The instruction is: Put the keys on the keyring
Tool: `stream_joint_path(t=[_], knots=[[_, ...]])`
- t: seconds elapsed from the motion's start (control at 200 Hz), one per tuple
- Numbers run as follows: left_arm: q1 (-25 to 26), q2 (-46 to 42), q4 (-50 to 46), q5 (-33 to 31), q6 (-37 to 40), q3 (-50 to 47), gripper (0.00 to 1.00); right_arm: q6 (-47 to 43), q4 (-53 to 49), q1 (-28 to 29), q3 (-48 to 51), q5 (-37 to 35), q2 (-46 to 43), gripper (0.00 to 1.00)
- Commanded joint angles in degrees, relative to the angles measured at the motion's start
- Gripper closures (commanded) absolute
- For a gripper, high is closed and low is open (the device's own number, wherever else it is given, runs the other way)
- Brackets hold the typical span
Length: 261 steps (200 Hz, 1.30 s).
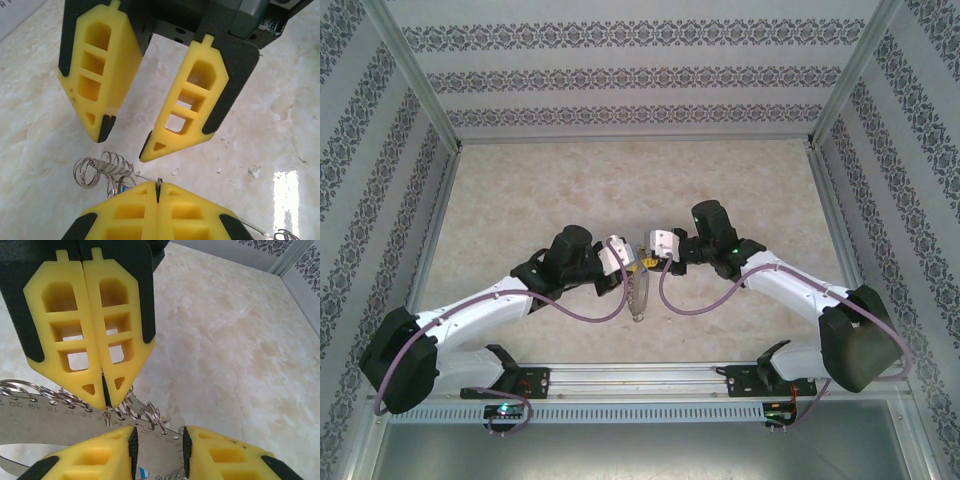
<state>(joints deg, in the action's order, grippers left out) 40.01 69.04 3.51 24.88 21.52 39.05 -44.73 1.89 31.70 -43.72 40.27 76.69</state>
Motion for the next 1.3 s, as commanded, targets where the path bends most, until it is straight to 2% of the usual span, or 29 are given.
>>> stream_joint_path(t=[0.0, 0.195, 0.345, 0.435, 0.58, 0.664, 0.779, 0.864, 0.979, 1.114, 1.299], knots=[[-0.5, -1.2, 0.0, 1.8, 1.1, 2.3, 1.0, 0.5, 1.0, 0.3, 1.9, 3.5, -0.7, 0.69], [-0.5, -1.6, 0.4, 1.1, 0.6, 1.7, 1.0, 0.9, 0.7, 2.0, 3.8, 4.0, -0.9, 0.64], [-0.5, -1.8, 0.2, 1.2, 0.6, 1.7, 1.0, 1.6, 1.8, 3.7, 3.7, 3.9, 0.2, 0.65], [-0.5, -2.0, -0.5, 1.3, 0.8, 1.6, 1.0, 2.5, 2.8, 4.2, 3.4, 4.0, 1.1, 0.73], [-0.5, -3.3, 1.0, 1.3, 0.5, 0.5, 1.0, 3.2, 3.2, 4.7, 2.8, 3.5, 2.7, 0.77], [-0.5, -3.9, 1.6, 1.1, 0.2, 0.1, 1.0, 3.3, 3.5, 4.7, 2.9, 3.3, 3.1, 0.84], [-0.5, -3.7, 1.5, 2.1, 0.6, 0.1, 1.0, 4.1, 4.5, 4.7, 3.0, 4.0, 3.1, 0.84], [-0.5, -3.3, 1.2, 2.3, 0.8, 0.2, 1.0, 4.9, 5.4, 4.6, 3.1, 4.9, 2.9, 0.76], [-0.5, -3.5, 1.2, 2.1, 1.0, -0.1, 1.0, 5.1, 5.5, 4.2, 3.5, 5.1, 2.3, 0.74], [-0.5, -3.5, 1.0, 2.4, 0.9, -0.1, 1.0, 5.5, 5.4, 3.0, 3.6, 5.8, 1.3, 0.75], [-0.5, -3.4, 1.1, 2.5, 0.6, -0.3, 1.0, 6.1, 5.4, 3.0, 3.4, 6.4, 0.2, 0.82]])
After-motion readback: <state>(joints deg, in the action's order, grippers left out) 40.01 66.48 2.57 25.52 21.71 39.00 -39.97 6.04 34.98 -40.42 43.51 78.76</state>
